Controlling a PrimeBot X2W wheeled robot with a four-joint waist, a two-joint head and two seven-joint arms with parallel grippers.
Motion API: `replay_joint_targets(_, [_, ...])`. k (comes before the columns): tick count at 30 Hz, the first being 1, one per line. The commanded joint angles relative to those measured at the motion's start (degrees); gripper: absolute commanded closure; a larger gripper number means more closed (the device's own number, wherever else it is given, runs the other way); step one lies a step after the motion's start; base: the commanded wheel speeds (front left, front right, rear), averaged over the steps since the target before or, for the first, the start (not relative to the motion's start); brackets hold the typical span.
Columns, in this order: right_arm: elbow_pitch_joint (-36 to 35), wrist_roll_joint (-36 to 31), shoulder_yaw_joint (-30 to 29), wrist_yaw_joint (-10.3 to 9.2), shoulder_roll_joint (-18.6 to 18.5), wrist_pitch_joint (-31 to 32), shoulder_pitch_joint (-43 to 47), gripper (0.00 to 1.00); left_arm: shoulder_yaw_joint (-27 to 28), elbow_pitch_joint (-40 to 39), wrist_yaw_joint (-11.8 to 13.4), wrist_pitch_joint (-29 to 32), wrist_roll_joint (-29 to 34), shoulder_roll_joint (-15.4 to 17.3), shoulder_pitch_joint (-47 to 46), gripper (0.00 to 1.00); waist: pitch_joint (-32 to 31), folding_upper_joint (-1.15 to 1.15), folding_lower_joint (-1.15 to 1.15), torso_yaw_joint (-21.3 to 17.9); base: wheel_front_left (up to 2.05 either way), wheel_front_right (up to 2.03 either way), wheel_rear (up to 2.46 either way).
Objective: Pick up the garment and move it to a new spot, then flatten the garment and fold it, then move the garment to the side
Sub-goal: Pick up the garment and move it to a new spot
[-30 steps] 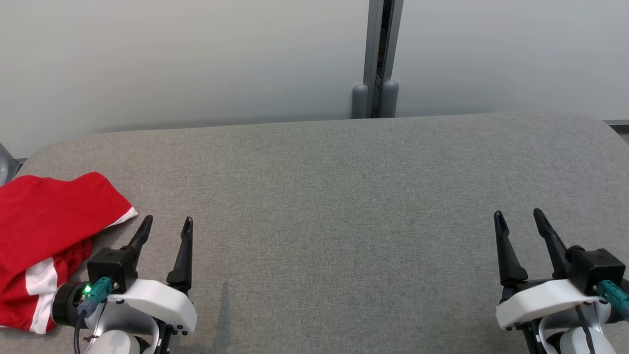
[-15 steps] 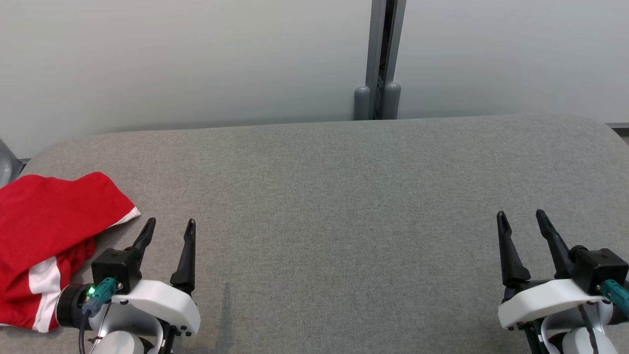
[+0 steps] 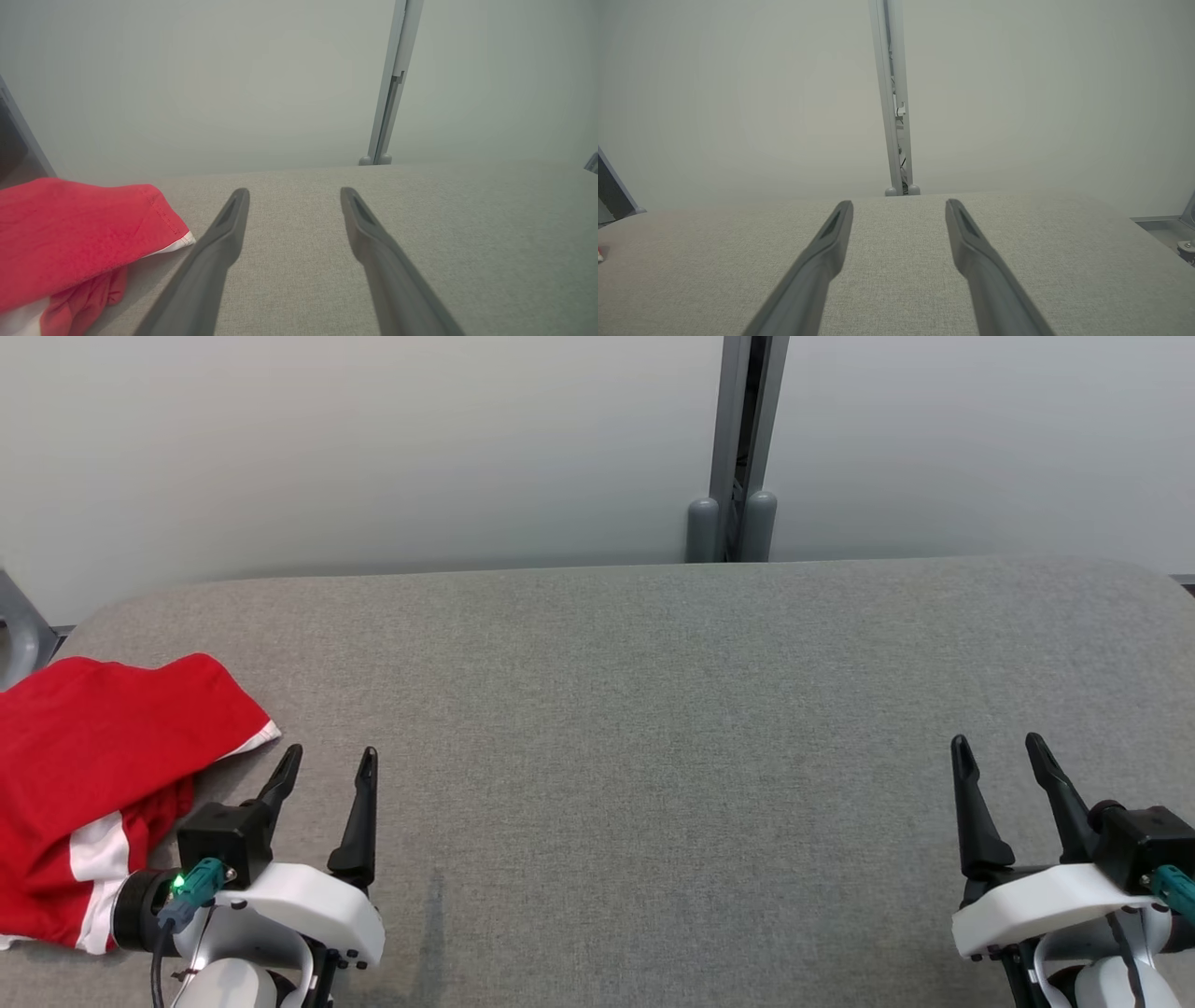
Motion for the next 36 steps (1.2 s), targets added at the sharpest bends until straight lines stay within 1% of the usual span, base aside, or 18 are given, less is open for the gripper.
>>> replay_joint_targets(1, [-0.19,-0.03,-0.11,0.1,-0.23,0.17,0.58,0.0,0.12,0.09,0.4,-0.3,-0.13,0.17,-0.88,0.0,0.09,0.0,0.0,0.42,0.0,0.0,0.0])
replay_joint_targets(4, [-0.59,-0.08,-0.02,0.1,-0.22,0.19,0.56,0.0,0.0,-0.08,0.75,-0.48,-0.11,-0.23,-1.58,0.0,0.28,0.0,0.0,1.93,0.0,0.0,0.0])
replay_joint_targets(6, [-1.17,-0.22,0.33,0.1,-0.23,0.33,0.73,0.0,0.01,0.21,0.65,-0.94,-0.5,-0.27,-1.95,0.0,0.29,0.0,0.0,4.5,0.0,0.0,0.0])
replay_joint_targets(13, [-2.62,-0.43,1.36,0.1,-0.26,0.84,0.17,0.0,0.54,-0.21,1.47,-1.85,-1.14,-0.83,-2.73,0.0,0.8,0.0,0.0,12.87,0.0,0.0,0.0])
replay_joint_targets(19, [-3.12,-0.27,3.33,0.1,-0.27,1.12,-0.78,0.0,1.88,-0.58,2.51,-2.97,-1.75,-0.24,-1.73,0.0,1.18,0.0,0.0,19.31,0.0,0.0,0.0])
replay_joint_targets(20, [-3.12,-0.27,3.33,0.1,-0.27,1.12,-0.78,0.0,1.88,-0.58,2.51,-2.97,-1.75,-0.24,-1.73,0.0,1.18,0.0,0.0,19.31,0.0,0.0,0.0])
replay_joint_targets(21, [-3.17,-0.11,3.97,0.1,-0.3,1.18,-1.07,0.0,2.38,-0.68,2.73,-3.04,-1.92,-0.01,-1.45,0.0,1.22,0.0,0.0,21.1,0.0,0.0,0.0])
replay_joint_targets(22, [-3.17,-0.11,3.97,0.1,-0.3,1.18,-1.07,0.0,2.38,-0.68,2.73,-3.04,-1.92,-0.01,-1.45,0.0,1.22,0.0,0.0,21.1,0.0,0.0,0.0])
replay_joint_targets(26, [-3.12,0.09,4.77,0.1,-0.29,1.12,-1.24,0.0,3.04,-1.12,3.31,-3.38,-2.3,0.39,-1.16,0.0,1.21,0.0,0.0,24.19,0.0,0.0,0.0])
replay_joint_targets(30, [-3.01,0.23,5.12,0.1,-0.29,1.04,-1.33,0.0,3.42,-1.44,3.49,-3.58,-2.74,0.53,-0.8,0.0,1.25,0.0,0.0,26.16,0.0,0.0,0.0])
replay_joint_targets(36, [-2.88,0.31,5.29,0.1,-0.29,1.04,-1.44,0.0,3.45,-1.6,3.91,-3.64,-3.2,0.65,-0.62,0.0,1.41,0.0,0.0,27.01,0.0,0.0,0.0])
